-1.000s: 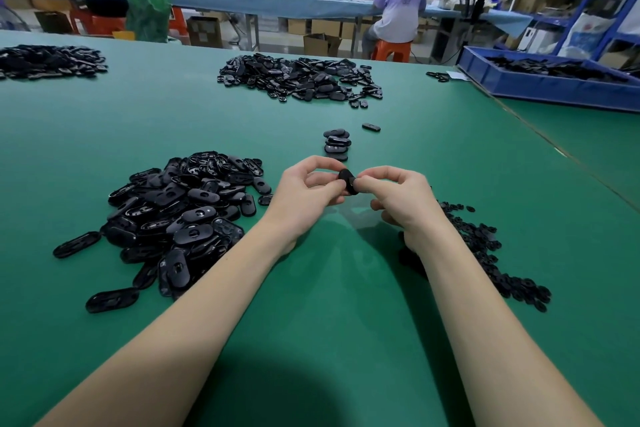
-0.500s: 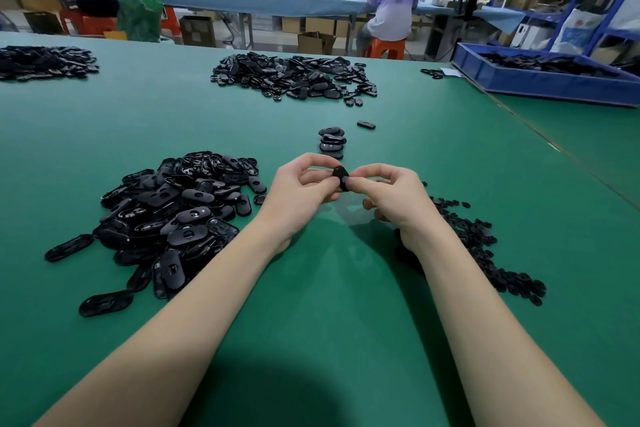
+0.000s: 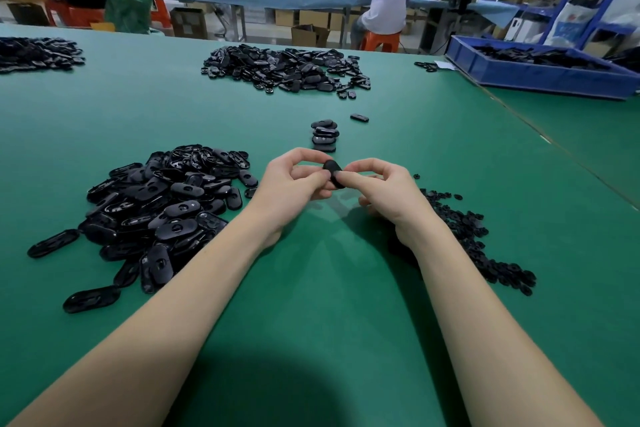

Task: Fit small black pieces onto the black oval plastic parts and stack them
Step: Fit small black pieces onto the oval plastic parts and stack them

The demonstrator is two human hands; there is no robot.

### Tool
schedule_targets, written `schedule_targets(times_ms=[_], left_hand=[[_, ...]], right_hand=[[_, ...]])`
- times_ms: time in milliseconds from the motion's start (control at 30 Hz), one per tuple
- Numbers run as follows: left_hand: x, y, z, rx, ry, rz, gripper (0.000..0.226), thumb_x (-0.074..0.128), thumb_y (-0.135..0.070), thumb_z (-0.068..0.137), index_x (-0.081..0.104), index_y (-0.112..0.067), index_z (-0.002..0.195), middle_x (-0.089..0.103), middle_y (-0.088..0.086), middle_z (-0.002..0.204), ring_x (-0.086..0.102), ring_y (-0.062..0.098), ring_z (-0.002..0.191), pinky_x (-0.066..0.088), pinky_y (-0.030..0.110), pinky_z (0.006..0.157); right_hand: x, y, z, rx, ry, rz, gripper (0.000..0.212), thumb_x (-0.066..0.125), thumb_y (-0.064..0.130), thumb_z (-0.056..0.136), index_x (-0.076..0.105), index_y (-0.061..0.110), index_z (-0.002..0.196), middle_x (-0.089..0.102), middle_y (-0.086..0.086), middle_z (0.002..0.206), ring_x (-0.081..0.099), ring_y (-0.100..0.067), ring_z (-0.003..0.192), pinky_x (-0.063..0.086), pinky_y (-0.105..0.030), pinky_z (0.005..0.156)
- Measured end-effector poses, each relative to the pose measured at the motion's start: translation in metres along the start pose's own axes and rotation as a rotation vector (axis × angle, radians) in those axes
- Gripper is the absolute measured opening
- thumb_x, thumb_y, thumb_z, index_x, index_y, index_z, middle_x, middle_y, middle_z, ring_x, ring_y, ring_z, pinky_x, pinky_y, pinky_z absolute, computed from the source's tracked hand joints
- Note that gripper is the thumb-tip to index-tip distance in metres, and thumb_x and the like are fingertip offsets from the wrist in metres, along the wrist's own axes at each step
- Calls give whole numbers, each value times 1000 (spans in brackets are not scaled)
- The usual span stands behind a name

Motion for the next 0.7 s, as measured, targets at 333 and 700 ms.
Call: schedule_targets(times_ms=[333,700], left_hand=[[-10,-2,2,-11,-4,157,15,63,-6,94,66,-15,106,79,1,90,74,9,83,54,20,66],[-5,5,1,-97,69,52,16,71,-6,91,60,-11,103,73,3,82,65,13,69,53,27,70]], right_hand=[[13,4,2,-77,79,-59,13,80,30,88,69,24,82,65,7,69,49,-4,48,42,-16,56],[7,15,-1,-143,108,-131,12,81,29,86,71,21,88,55,11,61,42,-3,46,35,-15,48]])
Point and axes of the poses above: each hand's wrist, its own z-axis towards the middle knuckle, its own x-axis out of the palm, y = z × x, the point moved 9 cm from there along z, towards the middle knuckle
